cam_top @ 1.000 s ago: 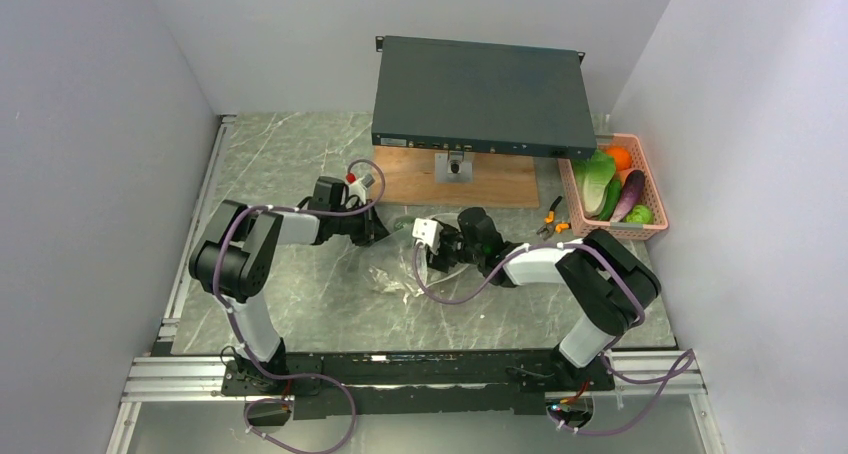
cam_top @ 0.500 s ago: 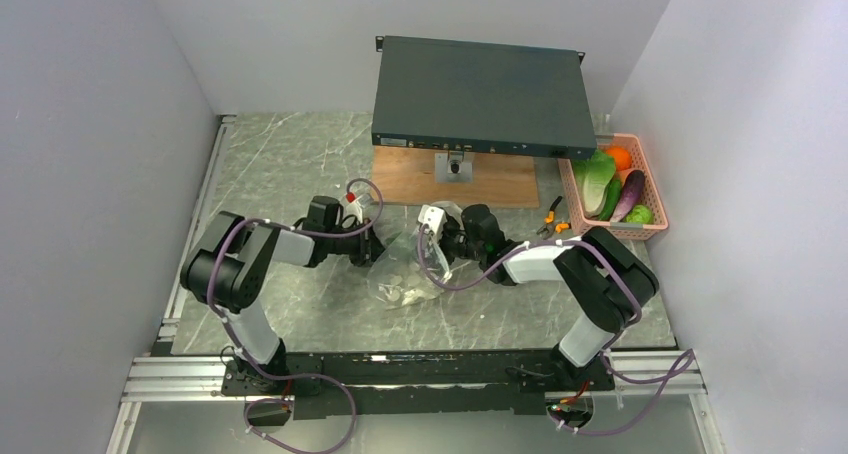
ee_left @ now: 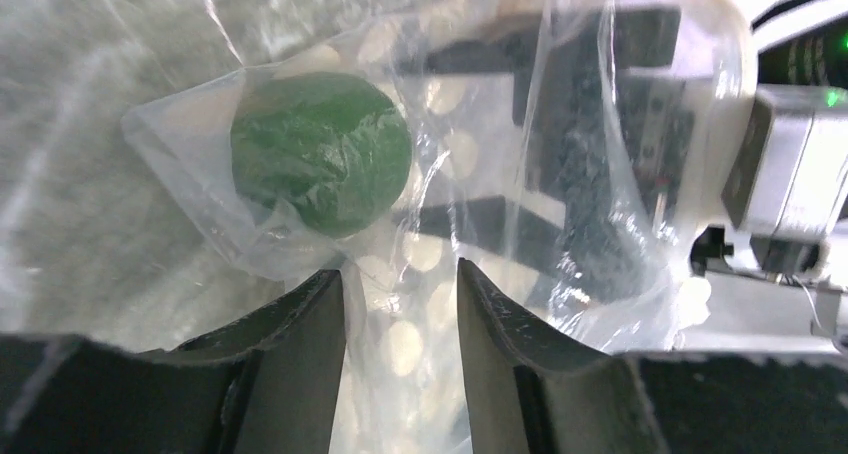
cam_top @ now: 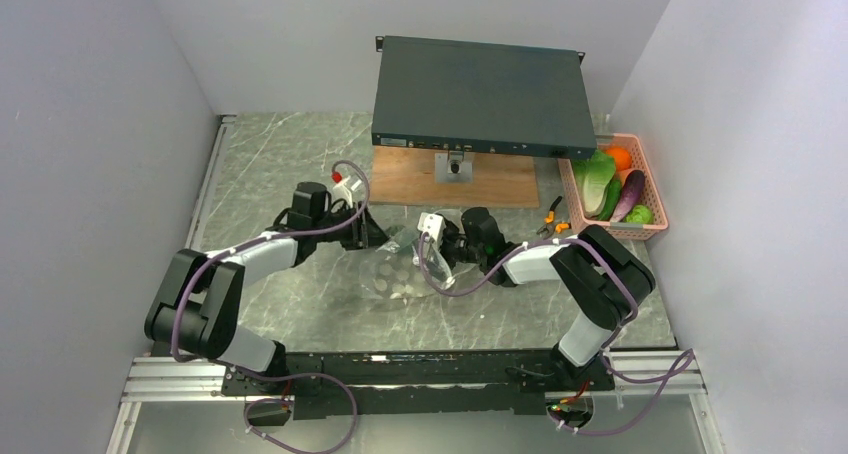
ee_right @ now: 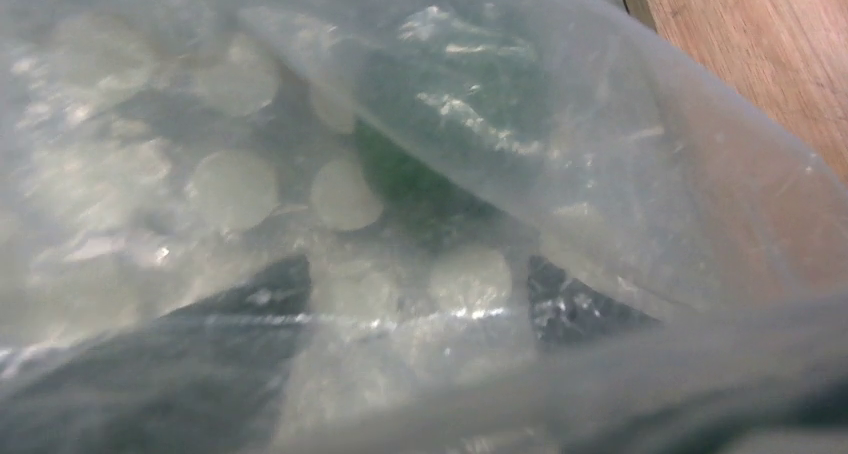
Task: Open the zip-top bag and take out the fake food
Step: Adjust the fake vegetable in the zipper food storage bag.
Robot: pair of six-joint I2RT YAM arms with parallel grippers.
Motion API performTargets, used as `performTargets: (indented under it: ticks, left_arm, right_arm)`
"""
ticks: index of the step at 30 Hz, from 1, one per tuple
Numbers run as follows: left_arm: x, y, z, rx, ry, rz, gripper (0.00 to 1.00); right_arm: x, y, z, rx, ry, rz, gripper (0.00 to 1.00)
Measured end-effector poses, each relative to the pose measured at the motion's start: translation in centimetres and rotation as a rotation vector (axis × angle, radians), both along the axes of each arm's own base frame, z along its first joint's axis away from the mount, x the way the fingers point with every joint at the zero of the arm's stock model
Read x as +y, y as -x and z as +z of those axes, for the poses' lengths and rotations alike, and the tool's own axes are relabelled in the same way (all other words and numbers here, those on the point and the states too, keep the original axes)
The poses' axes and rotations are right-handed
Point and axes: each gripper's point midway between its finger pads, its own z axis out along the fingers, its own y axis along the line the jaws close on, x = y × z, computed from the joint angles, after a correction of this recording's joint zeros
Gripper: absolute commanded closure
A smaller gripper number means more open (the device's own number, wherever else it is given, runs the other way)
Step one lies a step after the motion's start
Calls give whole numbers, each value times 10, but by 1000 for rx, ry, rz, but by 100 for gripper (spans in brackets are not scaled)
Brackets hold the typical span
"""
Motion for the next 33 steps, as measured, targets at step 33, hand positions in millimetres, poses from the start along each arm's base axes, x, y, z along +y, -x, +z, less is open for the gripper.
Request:
performTargets:
  ticks: [33]
  left_arm:
    - [-22,-88,-35,-51,-97,6,67]
  right_arm:
    - [-2,-13,-4,-3,5,-55,22]
